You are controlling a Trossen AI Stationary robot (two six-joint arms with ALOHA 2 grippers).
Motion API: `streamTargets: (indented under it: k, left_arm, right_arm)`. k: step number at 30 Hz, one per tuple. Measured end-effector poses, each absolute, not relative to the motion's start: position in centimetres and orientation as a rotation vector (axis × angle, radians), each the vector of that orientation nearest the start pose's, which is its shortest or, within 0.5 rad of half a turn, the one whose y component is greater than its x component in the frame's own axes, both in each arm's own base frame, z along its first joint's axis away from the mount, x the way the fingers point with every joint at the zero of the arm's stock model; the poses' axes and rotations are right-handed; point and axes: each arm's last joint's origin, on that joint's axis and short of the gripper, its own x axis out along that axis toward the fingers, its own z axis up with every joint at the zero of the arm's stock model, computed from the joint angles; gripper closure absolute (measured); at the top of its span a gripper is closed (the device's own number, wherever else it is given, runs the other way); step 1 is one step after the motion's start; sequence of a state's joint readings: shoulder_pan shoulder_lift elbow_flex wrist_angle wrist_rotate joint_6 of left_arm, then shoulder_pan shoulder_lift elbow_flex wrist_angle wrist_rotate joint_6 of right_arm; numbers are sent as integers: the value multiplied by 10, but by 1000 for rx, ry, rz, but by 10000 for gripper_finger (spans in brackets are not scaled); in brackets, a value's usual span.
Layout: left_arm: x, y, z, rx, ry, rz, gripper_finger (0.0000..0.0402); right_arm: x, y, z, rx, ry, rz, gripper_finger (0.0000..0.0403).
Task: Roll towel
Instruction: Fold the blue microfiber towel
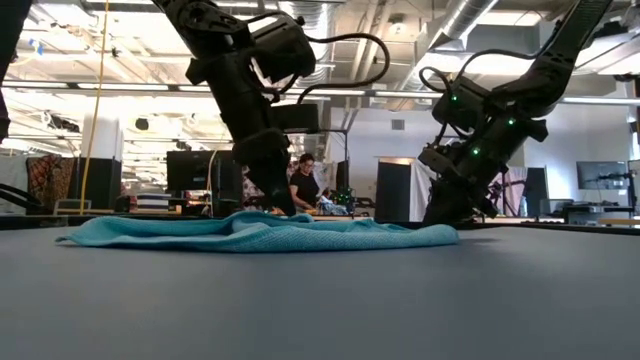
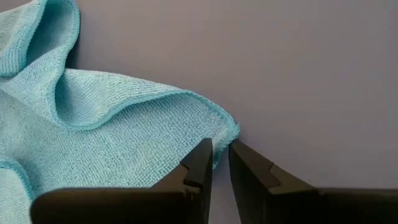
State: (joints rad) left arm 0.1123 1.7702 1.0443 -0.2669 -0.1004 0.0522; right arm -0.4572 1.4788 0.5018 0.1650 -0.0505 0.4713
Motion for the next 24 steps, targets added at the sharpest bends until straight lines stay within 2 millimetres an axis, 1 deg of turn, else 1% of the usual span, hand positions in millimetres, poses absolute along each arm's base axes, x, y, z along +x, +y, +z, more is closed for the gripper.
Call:
streamTargets:
  k: [6, 14, 24]
  left_arm:
    - [346, 42, 164, 34, 989, 159, 293]
    - [346, 45, 165, 66, 987, 278, 286]
    - [347, 44, 165, 15, 968, 254, 285]
  right_arm:
    - [224, -109, 127, 645, 691, -568, 321]
    - [224, -109, 127, 646, 692, -568, 321]
    - [224, -109, 127, 635, 689, -592, 321]
